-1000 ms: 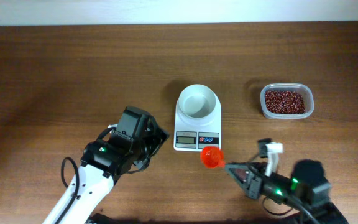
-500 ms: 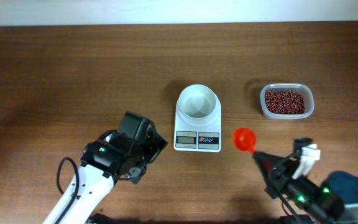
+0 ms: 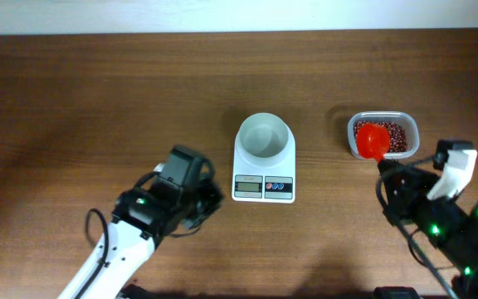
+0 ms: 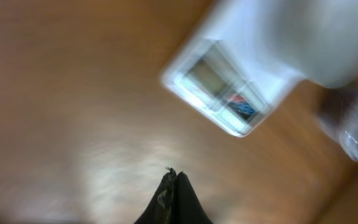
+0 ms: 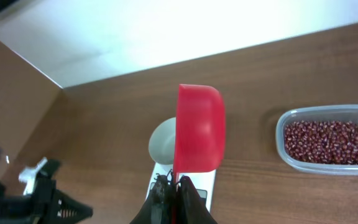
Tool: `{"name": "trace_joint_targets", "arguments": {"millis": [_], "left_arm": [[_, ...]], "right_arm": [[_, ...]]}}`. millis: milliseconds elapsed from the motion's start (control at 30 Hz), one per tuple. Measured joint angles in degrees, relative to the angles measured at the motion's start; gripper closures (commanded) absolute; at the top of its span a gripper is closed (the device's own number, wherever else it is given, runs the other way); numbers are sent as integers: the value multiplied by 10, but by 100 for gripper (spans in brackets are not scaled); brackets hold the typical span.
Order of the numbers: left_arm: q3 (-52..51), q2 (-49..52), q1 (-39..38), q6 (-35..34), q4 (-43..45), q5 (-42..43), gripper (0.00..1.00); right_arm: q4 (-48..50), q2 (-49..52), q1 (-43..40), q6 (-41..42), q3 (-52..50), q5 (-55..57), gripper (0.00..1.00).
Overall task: Scoop and weigh 50g on scale
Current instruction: 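Carry the scoop with the right gripper into the bean tub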
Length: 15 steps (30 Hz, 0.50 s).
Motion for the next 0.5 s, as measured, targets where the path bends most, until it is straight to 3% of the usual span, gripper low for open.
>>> {"name": "trace_joint_targets", "arguments": {"millis": [200,333,500], "left_arm": [[3,9,-124,140,151,-67,100],[3,63,-187,171,232,-142,100],[5,169,-229,182,341,-174,100]], "right_arm": [[-1,56,0,-5,3,4,96],[-1,61,0,-7,3,4,96],[-4,60,0,-7,4,5,96]]}}
